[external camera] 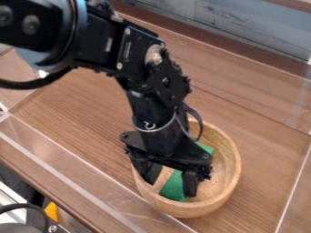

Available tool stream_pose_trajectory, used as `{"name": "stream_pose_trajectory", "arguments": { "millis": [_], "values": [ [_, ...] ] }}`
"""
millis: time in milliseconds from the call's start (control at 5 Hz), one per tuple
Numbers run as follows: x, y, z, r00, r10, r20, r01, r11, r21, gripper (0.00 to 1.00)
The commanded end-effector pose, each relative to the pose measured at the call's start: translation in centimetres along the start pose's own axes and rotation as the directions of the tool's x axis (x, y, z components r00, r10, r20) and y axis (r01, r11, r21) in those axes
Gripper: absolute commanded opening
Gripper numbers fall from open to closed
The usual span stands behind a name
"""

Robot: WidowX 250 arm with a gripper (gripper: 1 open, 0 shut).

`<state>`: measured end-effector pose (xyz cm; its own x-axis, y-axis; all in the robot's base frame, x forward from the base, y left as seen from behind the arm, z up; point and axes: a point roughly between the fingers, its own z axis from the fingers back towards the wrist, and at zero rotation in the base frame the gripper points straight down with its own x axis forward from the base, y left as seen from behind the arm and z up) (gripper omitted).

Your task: Put the green block in the brown bowl

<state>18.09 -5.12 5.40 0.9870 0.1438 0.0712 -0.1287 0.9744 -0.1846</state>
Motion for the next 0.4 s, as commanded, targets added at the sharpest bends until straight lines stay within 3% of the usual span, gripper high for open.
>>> {"name": "stream_pose_trajectory", "arguments": {
  "millis": [0, 200],
  "values": [
    [0.79, -0.49, 0.46, 0.999, 0.037, 0.026, -0.037, 0.999, -0.006, 1.00],
    [0.91, -0.84, 0.39, 0.997, 0.070, 0.024, -0.069, 0.998, -0.005, 1.00]
  ]
}}
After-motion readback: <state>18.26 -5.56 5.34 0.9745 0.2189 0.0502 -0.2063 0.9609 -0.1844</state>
